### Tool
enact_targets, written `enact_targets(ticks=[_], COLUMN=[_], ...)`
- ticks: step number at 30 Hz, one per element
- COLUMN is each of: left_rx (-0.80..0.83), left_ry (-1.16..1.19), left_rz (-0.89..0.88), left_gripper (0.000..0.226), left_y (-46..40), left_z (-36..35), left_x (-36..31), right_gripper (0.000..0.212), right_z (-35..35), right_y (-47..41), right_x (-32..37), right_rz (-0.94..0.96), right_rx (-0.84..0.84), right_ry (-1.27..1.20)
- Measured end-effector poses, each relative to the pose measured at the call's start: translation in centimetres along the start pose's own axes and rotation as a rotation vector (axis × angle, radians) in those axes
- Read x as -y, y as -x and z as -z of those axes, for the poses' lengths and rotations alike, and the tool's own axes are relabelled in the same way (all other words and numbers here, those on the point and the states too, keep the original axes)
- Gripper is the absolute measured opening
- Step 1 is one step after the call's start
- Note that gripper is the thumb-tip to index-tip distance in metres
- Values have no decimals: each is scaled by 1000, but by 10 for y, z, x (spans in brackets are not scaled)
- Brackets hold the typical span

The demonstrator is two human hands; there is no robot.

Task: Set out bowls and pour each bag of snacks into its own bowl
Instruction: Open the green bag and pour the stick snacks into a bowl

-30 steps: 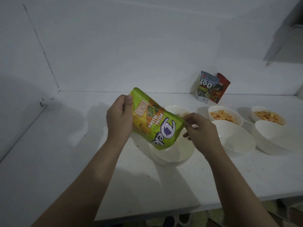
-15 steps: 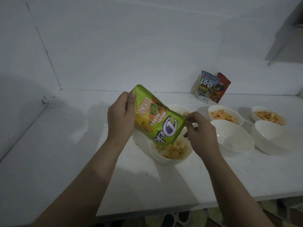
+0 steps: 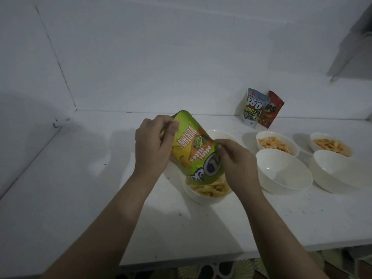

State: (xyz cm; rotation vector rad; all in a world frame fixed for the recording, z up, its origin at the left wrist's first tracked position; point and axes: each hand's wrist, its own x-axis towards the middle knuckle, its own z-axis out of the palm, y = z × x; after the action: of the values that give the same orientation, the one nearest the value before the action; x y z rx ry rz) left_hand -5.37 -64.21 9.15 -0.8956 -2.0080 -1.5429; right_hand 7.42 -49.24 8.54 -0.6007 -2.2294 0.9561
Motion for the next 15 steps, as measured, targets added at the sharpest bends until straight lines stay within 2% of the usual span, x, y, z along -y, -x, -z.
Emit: enact_targets(ticks=[5,8,12,15], left_rx=[95,179,353,396], left_ry=[117,366,674,796], left_rz=[139,303,486,498], left_gripper=[44,57,50,50], left_y=[9,14,19,22], left_z=[-3,-9,-24,-35], left_x=[11,7,-7,-18], right_gripper=[21,22,23,22], right_z=[7,8,8,11], right_y=[5,5,9,7], right_x=[-12,-20,-23,-27], right_rz=[-110,-166,-184,-189], right_rx=[-175,-236,-275,-285], right_ry=[-107,-231,-368,-389])
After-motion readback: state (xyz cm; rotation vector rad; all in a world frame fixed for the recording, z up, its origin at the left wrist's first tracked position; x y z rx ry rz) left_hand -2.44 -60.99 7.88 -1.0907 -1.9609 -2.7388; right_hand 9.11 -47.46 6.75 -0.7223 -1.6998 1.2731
